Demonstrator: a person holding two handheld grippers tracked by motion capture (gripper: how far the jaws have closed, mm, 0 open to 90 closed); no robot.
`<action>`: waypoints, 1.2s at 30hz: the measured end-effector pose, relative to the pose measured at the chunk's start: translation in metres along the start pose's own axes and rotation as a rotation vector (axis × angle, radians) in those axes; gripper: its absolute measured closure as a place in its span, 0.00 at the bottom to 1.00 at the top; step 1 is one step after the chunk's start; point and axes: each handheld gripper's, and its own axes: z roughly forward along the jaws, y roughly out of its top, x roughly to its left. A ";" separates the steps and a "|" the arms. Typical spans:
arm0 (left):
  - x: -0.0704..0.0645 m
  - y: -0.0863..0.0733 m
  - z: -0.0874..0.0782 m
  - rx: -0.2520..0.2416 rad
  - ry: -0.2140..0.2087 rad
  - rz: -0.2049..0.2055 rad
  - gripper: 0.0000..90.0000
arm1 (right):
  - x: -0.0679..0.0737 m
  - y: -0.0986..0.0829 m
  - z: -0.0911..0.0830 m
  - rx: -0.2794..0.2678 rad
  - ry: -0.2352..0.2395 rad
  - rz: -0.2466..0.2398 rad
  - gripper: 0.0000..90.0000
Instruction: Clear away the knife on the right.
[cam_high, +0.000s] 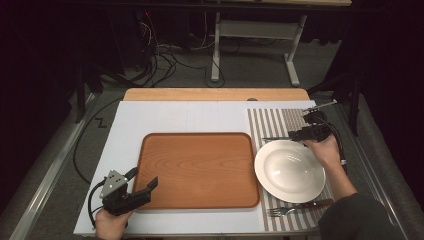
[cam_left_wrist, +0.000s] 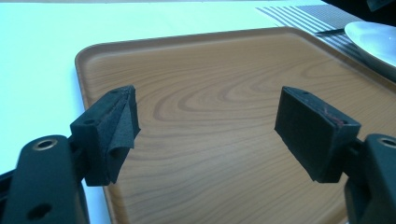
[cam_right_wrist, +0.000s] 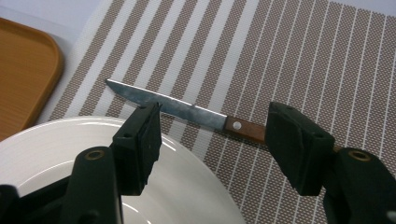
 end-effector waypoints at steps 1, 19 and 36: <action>0.000 0.000 0.000 0.000 0.000 0.000 0.25 | -0.004 0.000 0.003 0.003 -0.001 0.005 0.41; 0.000 0.000 0.001 0.005 0.000 -0.002 0.25 | -0.023 0.005 0.023 0.084 -0.020 0.017 0.43; 0.000 0.000 0.002 0.013 -0.002 -0.004 0.25 | -0.035 0.004 0.038 0.107 -0.003 0.035 0.40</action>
